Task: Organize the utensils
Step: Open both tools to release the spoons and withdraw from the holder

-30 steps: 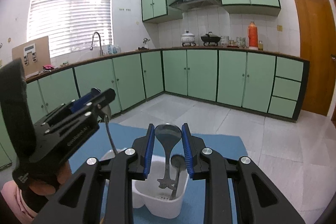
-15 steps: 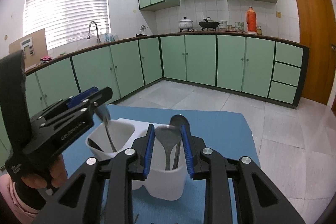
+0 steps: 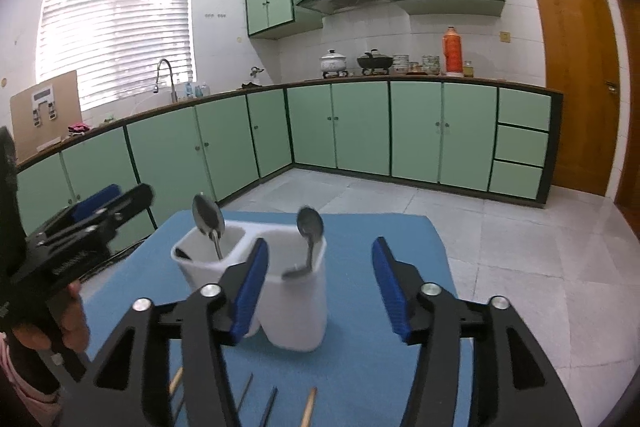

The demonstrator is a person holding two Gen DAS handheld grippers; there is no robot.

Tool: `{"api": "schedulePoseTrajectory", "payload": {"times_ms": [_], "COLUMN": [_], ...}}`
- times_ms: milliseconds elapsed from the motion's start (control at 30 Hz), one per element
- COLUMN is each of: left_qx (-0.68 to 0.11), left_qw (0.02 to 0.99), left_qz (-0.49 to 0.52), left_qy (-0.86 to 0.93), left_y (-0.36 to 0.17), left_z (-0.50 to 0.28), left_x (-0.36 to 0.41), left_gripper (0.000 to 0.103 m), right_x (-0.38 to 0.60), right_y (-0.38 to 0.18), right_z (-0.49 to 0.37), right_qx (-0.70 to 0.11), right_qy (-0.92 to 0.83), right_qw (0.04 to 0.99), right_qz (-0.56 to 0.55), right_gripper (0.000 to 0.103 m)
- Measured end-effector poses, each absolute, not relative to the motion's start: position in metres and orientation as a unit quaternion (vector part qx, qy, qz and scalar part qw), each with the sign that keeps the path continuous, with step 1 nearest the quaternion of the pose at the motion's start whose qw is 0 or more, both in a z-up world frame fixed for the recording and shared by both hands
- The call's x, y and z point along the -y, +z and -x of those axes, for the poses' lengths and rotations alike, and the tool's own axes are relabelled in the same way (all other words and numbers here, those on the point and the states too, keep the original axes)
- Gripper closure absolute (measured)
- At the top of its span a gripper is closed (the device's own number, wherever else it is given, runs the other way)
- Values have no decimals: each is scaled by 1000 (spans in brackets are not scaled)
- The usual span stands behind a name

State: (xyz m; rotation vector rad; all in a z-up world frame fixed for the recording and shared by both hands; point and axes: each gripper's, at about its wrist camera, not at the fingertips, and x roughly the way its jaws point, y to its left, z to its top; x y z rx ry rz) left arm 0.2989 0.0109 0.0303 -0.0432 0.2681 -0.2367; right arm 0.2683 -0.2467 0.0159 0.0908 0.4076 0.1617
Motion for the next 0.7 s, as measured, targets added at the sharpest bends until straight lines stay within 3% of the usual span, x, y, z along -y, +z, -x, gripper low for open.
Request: {"api": "schedulePoseTrajectory", "payload": {"times_ms": [100,267,700], "left_qx": [-140,-164,-235], "left_qw": [983,980,968], "left_qz": [25,23,33], "left_qy": [-116,-112,-83], "left_y": [24,8,-57], "left_z": [-276,-242,-157], "left_x": [-17,-23,-42], "left_gripper": [15,12,9], "right_x": [251,251,242], "right_y": [9,-7,-71], "right_z": [-248,-211,-129], "right_qx": [-203,-213,-255], "right_qy": [77,71,52], "right_qw": [975,973,964], "right_qz": [-47,-46,-58], "right_gripper": [34,24,22]}}
